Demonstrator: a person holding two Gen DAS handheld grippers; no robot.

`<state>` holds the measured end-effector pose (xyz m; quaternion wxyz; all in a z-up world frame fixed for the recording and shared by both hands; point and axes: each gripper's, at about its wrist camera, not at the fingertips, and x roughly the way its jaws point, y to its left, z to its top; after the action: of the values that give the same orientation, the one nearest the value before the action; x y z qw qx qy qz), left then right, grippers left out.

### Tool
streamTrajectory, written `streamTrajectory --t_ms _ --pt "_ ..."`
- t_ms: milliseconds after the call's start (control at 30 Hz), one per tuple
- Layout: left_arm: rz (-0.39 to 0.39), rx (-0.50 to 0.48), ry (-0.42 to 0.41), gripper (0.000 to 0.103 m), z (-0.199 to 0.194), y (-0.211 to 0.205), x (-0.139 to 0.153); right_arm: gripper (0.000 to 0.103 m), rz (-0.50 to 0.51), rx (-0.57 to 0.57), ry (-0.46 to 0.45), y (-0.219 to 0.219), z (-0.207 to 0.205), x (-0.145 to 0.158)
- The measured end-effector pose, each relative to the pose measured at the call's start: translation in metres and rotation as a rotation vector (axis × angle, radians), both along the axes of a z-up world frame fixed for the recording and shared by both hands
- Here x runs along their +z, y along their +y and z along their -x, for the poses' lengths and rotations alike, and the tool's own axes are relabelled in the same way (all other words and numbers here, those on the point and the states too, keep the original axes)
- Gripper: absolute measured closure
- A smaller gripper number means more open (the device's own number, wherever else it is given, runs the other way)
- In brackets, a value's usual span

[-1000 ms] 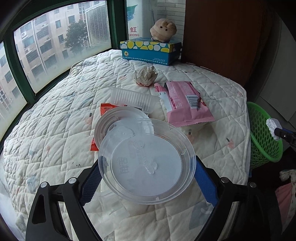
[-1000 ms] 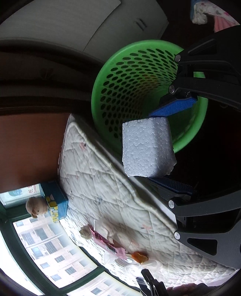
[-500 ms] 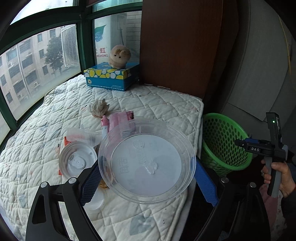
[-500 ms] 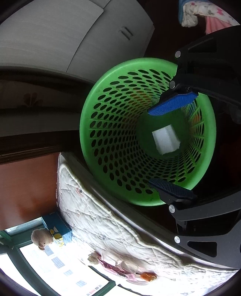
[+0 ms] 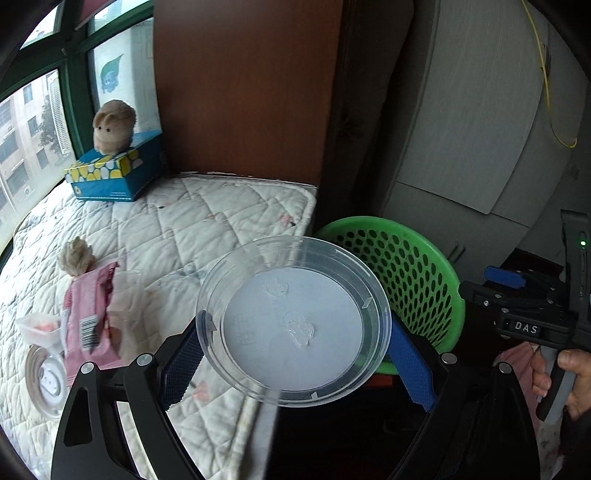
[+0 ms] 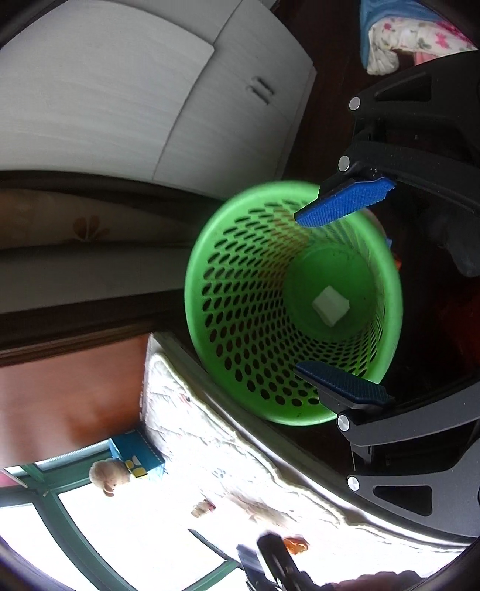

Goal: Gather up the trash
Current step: 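Withdraw the right tool from the wastebasket back toward the mattress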

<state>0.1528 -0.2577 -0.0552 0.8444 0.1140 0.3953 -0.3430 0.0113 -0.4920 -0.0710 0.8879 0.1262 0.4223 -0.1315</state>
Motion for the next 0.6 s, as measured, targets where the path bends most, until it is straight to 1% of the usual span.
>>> streamTrajectory --t_ms 200,367,467,533,600 --pt "-0.027 -0.048 0.034 0.015 -0.001 -0.049 -0.013 0.027 0.009 -0.026 -0.022 -0.011 0.017 0.010" --pt "-0.052 -0.084 0.048 0.014 -0.001 -0.083 -0.025 0.027 0.003 -0.047 -0.032 -0.020 0.027 0.011" --pt "-0.057 -0.100 0.053 0.013 0.002 -0.097 -0.031 0.026 -0.004 -0.059 -0.029 -0.025 0.031 0.010" --pt "-0.055 -0.103 0.057 0.009 0.003 -0.103 -0.033 0.026 -0.007 -0.064 -0.028 -0.027 0.033 0.009" --pt "-0.045 -0.107 0.061 0.009 0.004 -0.106 -0.034 0.026 -0.008 -0.066 -0.028 -0.029 0.035 0.008"
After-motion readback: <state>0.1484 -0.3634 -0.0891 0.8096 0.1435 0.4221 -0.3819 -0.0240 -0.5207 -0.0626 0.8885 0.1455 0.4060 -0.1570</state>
